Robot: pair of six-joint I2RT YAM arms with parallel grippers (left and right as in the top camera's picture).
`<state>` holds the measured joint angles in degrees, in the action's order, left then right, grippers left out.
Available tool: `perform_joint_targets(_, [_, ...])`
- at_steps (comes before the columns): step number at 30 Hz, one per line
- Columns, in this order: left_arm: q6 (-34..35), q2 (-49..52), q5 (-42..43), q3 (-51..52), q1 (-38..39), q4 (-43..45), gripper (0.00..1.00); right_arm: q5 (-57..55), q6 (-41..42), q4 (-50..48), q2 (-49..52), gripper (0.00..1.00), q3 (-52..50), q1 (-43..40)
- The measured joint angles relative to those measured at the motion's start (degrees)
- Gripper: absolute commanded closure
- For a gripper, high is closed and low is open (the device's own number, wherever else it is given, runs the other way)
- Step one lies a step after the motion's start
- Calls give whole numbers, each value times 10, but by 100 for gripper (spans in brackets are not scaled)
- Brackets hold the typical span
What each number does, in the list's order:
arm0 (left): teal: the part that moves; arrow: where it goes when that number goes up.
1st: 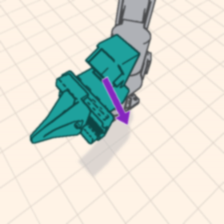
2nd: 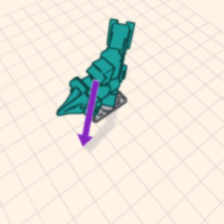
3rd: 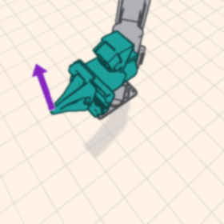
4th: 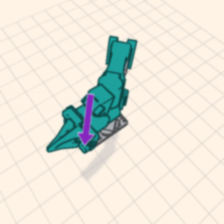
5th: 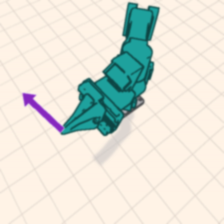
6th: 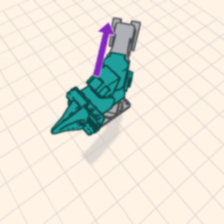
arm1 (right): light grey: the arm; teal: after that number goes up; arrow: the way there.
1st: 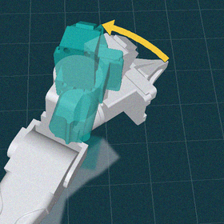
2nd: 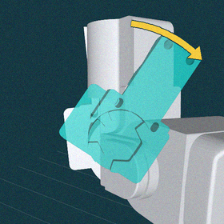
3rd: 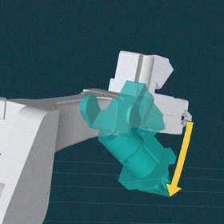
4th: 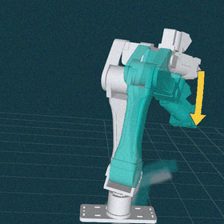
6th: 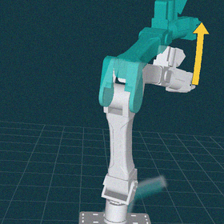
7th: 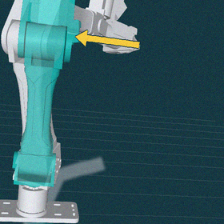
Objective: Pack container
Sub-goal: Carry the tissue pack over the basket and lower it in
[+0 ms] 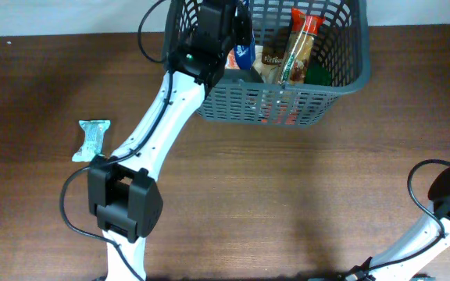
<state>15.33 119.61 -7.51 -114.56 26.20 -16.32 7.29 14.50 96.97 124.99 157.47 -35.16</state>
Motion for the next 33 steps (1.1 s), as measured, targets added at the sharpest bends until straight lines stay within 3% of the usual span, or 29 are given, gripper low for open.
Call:
perform_joint_targets(13, [2, 51, 0, 0, 0, -66, 96, 0, 0, 0, 0, 1, 0, 0])
perform_joint_targets(16, [2, 61, 0, 0, 0, -80, 80, 0, 0, 0, 0, 1, 0, 0])
perform_joint_targets(24, [4, 63, -3, 0, 0, -82, 69, 0, 0, 0, 0, 1, 0, 0])
perform_joint_targets(27, [2, 63, -5, 0, 0, -82, 49, 0, 0, 0, 0, 1, 0, 0])
perform_joint_targets(33, [1, 63, -7, 0, 0, -81, 40, 0, 0, 0, 0, 1, 0, 0])
